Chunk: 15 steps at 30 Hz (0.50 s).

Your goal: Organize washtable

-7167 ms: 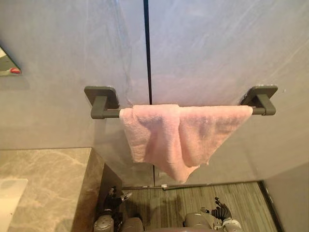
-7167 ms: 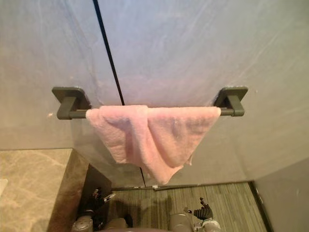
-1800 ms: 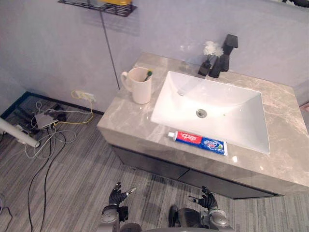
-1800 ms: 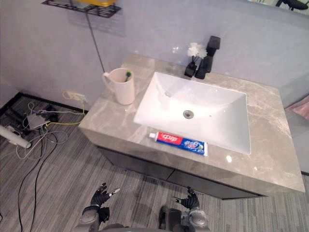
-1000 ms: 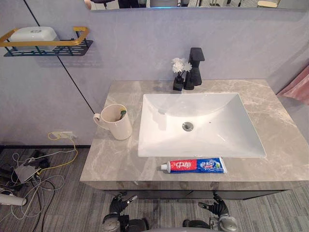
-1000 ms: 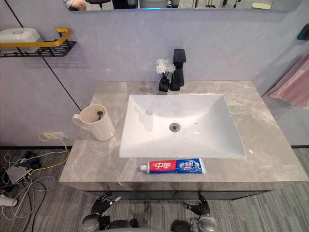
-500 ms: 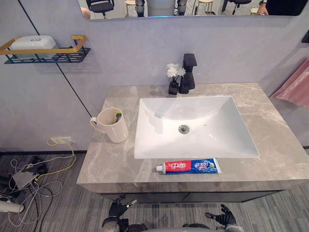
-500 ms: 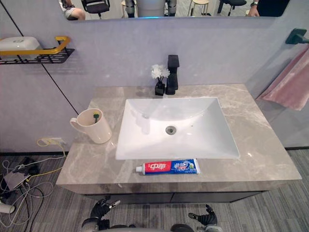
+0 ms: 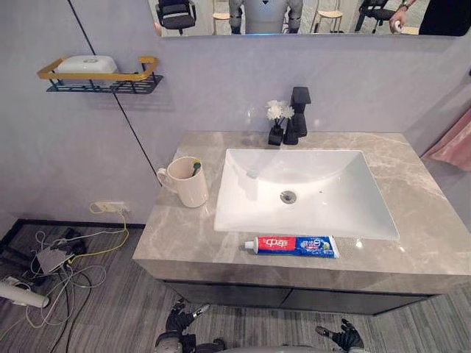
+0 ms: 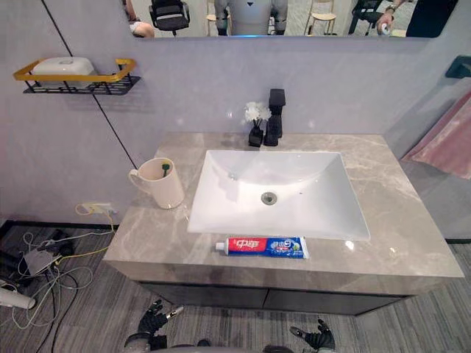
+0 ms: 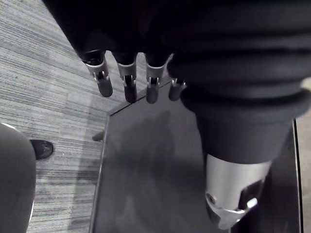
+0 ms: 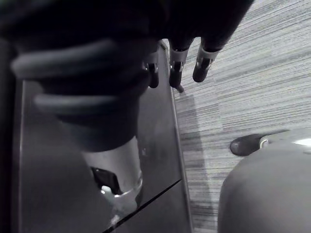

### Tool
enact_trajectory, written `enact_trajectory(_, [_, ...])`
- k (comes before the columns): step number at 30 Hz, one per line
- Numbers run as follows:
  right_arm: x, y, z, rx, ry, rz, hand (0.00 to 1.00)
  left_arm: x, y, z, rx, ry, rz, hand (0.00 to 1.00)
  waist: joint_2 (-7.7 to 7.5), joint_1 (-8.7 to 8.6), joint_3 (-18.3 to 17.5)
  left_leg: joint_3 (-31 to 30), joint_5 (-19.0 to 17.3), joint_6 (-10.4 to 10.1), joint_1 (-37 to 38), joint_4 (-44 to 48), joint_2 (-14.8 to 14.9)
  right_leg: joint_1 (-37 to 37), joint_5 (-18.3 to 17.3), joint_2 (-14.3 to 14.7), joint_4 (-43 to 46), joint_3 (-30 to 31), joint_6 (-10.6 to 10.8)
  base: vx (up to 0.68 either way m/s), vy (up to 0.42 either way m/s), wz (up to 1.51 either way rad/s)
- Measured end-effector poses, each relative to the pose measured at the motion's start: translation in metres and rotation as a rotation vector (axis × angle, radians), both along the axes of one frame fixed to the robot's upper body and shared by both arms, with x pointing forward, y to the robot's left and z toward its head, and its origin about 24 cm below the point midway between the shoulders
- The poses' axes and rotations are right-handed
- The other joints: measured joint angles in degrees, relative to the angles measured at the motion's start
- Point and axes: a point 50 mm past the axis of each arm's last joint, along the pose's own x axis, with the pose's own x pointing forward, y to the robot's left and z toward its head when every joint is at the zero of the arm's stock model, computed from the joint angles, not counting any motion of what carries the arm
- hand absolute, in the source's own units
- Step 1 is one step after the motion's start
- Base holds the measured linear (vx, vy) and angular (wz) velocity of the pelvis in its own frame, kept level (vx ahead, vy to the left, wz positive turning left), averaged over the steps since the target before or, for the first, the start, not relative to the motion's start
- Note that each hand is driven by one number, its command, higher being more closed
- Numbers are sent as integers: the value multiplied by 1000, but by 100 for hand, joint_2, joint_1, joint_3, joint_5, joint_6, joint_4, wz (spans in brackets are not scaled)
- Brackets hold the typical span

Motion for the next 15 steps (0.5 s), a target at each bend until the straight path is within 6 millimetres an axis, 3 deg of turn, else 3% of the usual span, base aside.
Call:
enact_trajectory(2, [0,-3,1,-5,-6,-15,0,-3,7,1,14,-4,34,0,10,-2,-11,-56,-1,-1,-26,5,8,9,-17,2,-10,-72,-4,26,-33,17])
enact_trajectory(5, [2,-3,2,-6,-18,-16,0,9,30,15,81,-84,66,0,-5,33,-21,-189,18,-33,-85,32,47,31,-78,-14,8,-238,12,65,-32,25])
enact_trajectory(8, [13,-3,8,-6,-75,-3,0,34,67,49,211,-250,122,0,-29,61,-51,-251,15,-32,-82,117,104,122,-117,12,27,-370,14,99,-49,17])
enact_trajectory(9, [12,-3,8,-7,-74,-6,0,46,80,68,261,-337,129,0,-24,144,-51,-270,7,-38,-82,118,119,135,-117,26,32,-415,11,89,-47,3])
enact_trajectory(11, [7,-6,9,-15,-70,3,0,54,95,96,344,-449,136,0,-5,162,-58,-277,2,-39,-82,124,122,150,-118,27,29,-484,13,77,-39,3])
enact_trajectory(15, [-2,-7,9,-20,-59,2,0,63,103,143,470,-632,136,0,54,249,-79,-281,-126,-22,-86,294,113,231,-120,4,26,-606,16,28,-8,3])
